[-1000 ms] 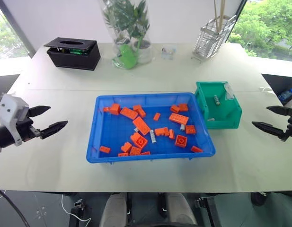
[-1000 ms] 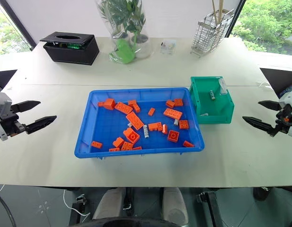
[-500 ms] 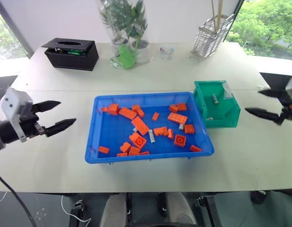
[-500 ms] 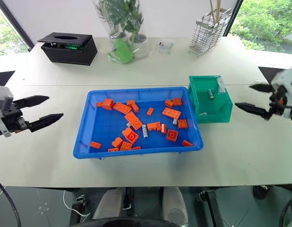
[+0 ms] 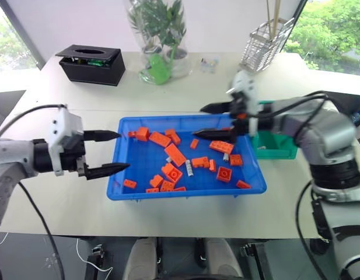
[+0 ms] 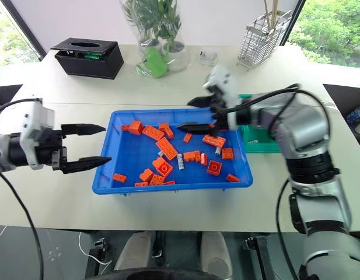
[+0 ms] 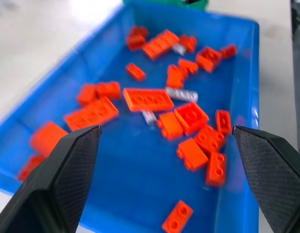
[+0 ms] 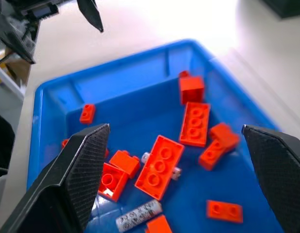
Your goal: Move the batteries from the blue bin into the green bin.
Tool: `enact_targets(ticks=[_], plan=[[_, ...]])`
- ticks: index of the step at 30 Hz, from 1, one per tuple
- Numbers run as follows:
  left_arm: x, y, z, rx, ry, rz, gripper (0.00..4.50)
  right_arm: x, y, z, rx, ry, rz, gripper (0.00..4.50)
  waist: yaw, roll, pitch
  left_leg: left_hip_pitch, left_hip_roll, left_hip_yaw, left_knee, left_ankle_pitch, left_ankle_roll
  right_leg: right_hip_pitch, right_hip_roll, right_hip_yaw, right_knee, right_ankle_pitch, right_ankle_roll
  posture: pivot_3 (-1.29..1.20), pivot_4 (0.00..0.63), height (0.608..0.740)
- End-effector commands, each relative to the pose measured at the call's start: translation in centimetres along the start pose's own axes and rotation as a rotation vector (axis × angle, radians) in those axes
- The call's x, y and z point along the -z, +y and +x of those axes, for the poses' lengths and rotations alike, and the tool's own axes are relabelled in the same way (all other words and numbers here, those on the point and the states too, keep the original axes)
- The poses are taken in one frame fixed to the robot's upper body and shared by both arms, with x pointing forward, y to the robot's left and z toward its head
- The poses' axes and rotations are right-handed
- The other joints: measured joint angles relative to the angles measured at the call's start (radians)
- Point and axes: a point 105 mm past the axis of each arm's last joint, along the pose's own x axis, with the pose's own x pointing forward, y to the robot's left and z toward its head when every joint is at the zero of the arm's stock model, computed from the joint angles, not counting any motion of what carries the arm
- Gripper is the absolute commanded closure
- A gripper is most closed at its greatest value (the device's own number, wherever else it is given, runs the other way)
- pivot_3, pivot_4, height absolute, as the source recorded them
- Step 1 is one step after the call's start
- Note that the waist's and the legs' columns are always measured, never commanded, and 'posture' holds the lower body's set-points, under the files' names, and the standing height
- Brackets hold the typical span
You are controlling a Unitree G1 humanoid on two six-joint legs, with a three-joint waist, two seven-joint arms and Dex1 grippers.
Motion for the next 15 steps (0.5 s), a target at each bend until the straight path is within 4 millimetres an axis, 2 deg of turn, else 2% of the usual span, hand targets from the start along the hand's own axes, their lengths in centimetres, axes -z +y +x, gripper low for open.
enact_targets(ticks=[1,5,10,15], plan=[[-1.0,0.2,0.2,0.021,0.003,0.080,0.00,-0.1,0.1,1.9,0.002,0.012,0.035,0.02,-0.001,-0.001,0.000,-0.001,0.000,0.000,0.001,0.000,0.000,-0.001,0.000,0.000,0.000,0.000,0.000,0.00,0.150,0.736],[-1.5,0.4,0.5,0.014,-0.014,0.095,0.00,2.3,-0.2,3.6,0.009,0.080,0.104,0.02,-0.002,-0.001,0.000,-0.001,0.000,0.000,0.002,0.000,0.000,-0.001,0.001,0.000,0.002,0.000,0.000,0.00,0.150,0.736],[-1.5,0.1,0.6,0.014,-0.017,0.094,0.00,3.8,-1.0,4.4,0.004,0.103,0.202,0.02,-0.004,-0.001,-0.001,-0.001,0.000,0.000,0.002,0.000,0.000,-0.001,0.002,0.000,0.004,0.001,0.001,0.00,0.150,0.736],[-1.7,0.2,0.5,0.002,-0.019,0.096,0.00,5.6,-1.3,5.1,-0.010,0.166,0.230,0.02,-0.006,-0.001,-0.001,0.000,0.000,0.000,0.002,0.000,0.000,-0.001,0.002,-0.001,0.004,0.001,0.003,0.00,0.150,0.736]])
